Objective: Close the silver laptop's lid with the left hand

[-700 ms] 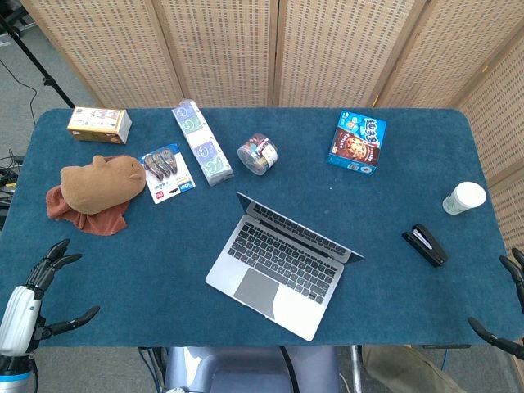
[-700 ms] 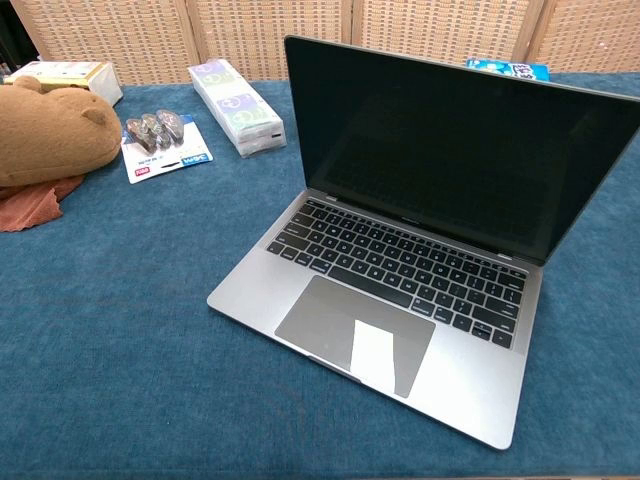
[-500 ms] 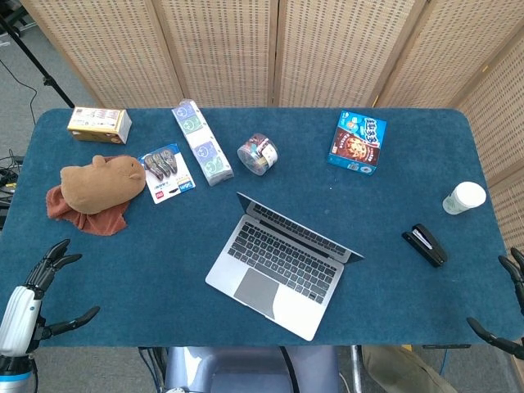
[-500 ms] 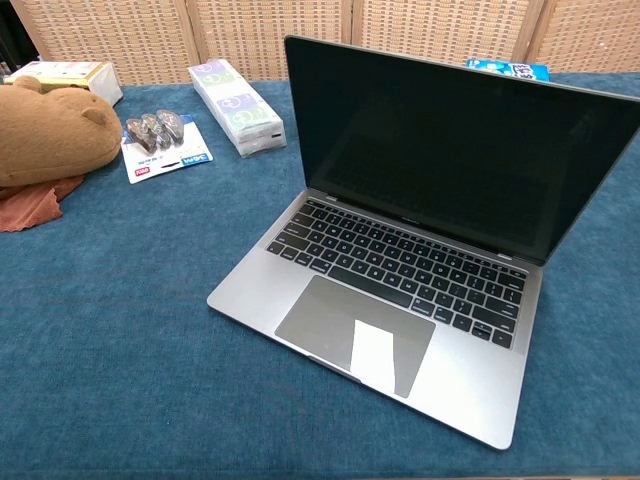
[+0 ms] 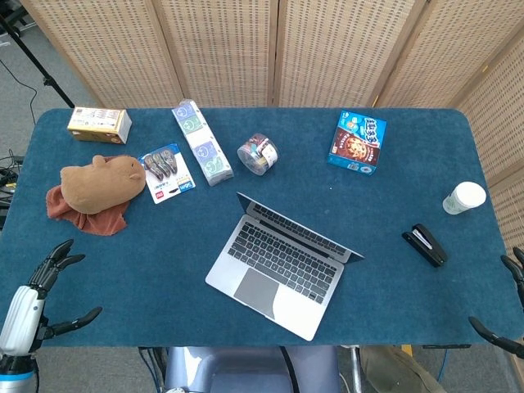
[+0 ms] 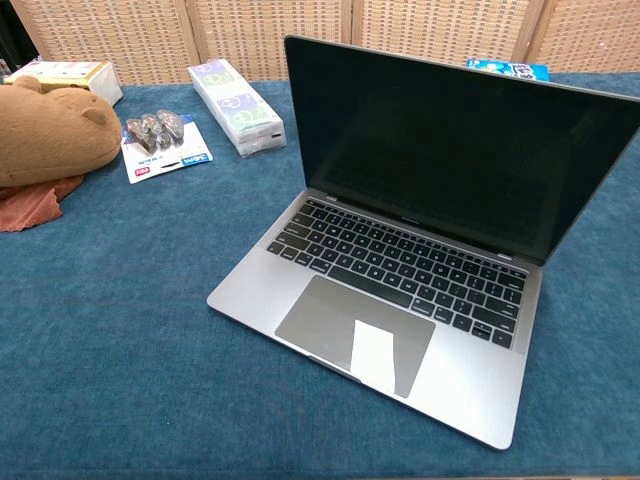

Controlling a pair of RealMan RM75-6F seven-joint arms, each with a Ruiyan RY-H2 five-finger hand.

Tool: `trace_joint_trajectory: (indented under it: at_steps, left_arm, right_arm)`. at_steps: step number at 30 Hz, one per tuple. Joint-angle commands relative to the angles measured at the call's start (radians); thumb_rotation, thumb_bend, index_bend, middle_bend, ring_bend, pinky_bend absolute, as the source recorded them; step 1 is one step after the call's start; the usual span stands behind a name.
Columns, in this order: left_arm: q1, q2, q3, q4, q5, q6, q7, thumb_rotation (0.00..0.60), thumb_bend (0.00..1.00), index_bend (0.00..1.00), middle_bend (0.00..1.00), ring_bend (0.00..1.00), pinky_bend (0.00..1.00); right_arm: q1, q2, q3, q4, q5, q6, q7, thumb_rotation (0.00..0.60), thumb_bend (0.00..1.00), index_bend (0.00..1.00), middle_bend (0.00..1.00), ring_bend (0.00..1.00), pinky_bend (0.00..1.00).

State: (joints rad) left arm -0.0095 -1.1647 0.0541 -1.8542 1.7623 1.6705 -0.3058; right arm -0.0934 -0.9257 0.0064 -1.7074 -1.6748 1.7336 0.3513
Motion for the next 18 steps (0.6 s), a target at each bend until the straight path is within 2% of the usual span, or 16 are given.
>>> trace_joint_trajectory:
  at_steps: [1, 11, 18]
  left_arm:
    - [-0.002, -0.003, 0.001, 0.000, 0.000, -0.004, 0.001, 0.600, 0.12, 0.23, 0.12, 0.14, 0.18]
    - [-0.023, -0.011, -0.004, 0.006, 0.010, -0.026, -0.005, 0.600, 0.12, 0.23, 0.12, 0.14, 0.18]
    - [-0.101, 0.000, -0.038, 0.035, 0.012, -0.105, -0.041, 0.600, 0.12, 0.23, 0.12, 0.14, 0.18]
  right_arm:
    - [0.000, 0.000, 0.001, 0.001, 0.003, 0.001, 0.003, 0.600, 0.19, 0.00, 0.00, 0.00, 0.00]
    - [-0.008, 0.002, 0.002, 0.009, 0.020, 0.004, 0.018, 0.600, 0.19, 0.00, 0.00, 0.00, 0.00]
    - [-0.019, 0.004, -0.002, 0.011, 0.028, 0.009, 0.019, 0.600, 0.19, 0.00, 0.00, 0.00, 0.00]
